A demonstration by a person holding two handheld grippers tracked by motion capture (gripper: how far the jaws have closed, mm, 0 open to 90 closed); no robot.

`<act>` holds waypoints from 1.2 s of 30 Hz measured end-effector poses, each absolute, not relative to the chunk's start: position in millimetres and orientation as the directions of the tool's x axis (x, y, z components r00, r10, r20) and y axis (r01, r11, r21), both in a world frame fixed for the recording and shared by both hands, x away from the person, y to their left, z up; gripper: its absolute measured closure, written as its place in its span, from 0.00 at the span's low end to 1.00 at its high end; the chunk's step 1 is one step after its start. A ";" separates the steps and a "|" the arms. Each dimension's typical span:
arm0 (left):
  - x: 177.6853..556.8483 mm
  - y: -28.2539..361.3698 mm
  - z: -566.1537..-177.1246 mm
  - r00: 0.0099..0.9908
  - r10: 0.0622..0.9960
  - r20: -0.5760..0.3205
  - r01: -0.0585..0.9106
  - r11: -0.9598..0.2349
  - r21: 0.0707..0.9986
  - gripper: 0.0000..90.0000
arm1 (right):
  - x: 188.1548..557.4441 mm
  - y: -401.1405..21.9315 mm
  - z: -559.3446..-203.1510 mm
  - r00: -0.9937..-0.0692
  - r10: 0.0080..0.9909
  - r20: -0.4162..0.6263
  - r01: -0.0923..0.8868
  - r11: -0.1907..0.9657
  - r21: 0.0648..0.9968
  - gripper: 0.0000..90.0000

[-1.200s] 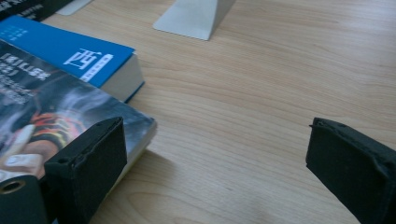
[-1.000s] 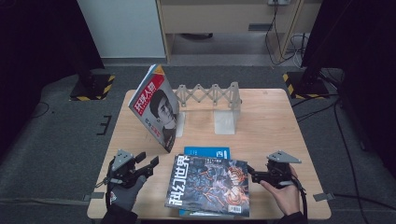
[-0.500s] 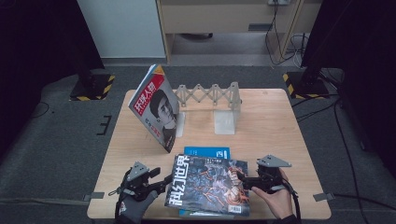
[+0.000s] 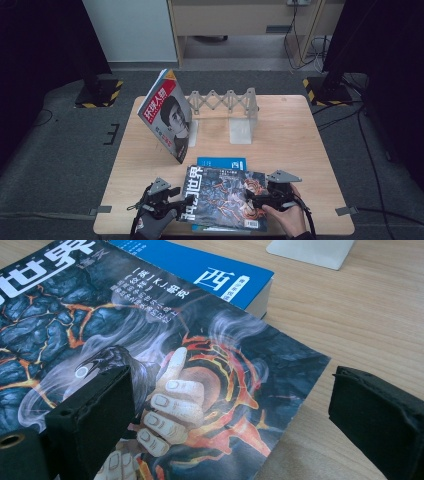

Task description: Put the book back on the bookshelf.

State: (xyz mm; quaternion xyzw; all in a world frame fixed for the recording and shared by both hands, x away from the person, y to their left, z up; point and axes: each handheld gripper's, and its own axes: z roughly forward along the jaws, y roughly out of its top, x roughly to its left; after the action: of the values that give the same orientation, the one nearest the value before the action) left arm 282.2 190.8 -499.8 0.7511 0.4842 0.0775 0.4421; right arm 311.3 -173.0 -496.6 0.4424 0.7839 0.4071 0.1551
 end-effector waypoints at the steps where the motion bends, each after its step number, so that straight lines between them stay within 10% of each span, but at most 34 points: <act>1: 282.5 190.4 -500.0 0.521 0.796 -0.309 0.657 -0.142 0.741 0.36 | 311.5 -172.3 -497.6 -0.562 0.819 0.114 0.566 0.280 0.776 0.06; 36: 287.4 191.4 -490.4 0.587 0.662 -0.466 0.663 -0.063 0.746 0.46 | 313.9 -169.1 -506.1 -0.562 0.809 0.172 0.580 0.237 0.780 0.03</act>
State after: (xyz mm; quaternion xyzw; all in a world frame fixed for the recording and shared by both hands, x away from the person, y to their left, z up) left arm 287.4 191.4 -490.4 0.7290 0.4544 -0.0006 0.5119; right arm 313.9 -169.1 -506.1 0.4479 0.7749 0.4252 0.1347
